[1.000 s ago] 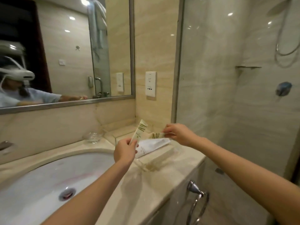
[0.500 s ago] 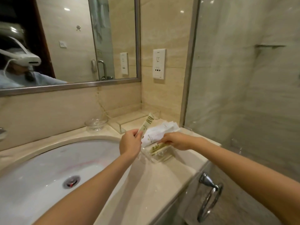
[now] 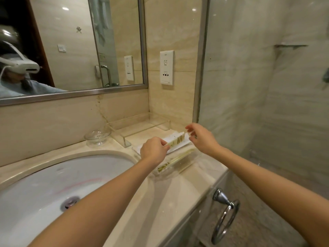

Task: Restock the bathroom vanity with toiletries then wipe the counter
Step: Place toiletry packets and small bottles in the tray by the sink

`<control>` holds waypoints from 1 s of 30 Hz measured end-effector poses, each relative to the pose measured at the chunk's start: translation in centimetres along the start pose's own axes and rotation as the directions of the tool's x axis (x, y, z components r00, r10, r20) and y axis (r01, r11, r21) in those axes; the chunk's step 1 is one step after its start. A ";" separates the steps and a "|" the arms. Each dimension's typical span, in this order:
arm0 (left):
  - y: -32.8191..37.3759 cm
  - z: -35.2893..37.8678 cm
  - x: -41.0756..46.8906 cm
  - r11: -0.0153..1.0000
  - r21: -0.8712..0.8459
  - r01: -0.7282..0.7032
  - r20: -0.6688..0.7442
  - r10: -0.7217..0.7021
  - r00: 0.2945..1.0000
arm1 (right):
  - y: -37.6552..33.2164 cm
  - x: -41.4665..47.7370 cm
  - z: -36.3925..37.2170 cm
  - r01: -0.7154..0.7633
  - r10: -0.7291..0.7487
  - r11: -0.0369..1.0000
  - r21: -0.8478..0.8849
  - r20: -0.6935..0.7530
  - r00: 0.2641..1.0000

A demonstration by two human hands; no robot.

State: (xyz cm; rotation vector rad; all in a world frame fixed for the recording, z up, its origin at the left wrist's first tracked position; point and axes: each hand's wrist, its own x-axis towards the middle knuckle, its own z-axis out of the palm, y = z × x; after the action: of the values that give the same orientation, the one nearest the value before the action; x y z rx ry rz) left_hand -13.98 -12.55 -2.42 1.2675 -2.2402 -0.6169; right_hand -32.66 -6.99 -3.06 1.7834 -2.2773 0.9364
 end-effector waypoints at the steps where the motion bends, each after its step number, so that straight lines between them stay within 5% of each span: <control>1: 0.5 0.6 0.2 1.000 0.014 -0.011 0.010 0.011 1.000 | 0.5 -0.1 -0.1 0.034 -0.034 0.999 -0.031 0.016 0.999; 6: 2.6 3.4 0.7 0.997 0.031 -0.068 0.037 0.067 0.997 | 2.5 0.0 0.7 0.212 -0.182 0.965 -0.154 0.186 0.966; 16: 1.2 4.0 1.0 0.993 0.044 -0.113 0.117 0.107 0.987 | 4.1 1.2 3.0 0.012 0.044 0.983 -0.184 0.296 0.954; 30: -0.4 2.6 -1.3 0.989 0.055 -0.141 0.147 0.131 0.980 | 3.0 0.1 2.3 -0.039 0.045 0.999 -0.024 0.363 0.931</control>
State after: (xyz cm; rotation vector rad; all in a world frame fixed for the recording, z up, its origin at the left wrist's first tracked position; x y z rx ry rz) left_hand -14.69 -11.27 -4.92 1.1200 -2.4597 -0.6045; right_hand -34.73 -7.85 -6.04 2.0549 -2.5334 0.6297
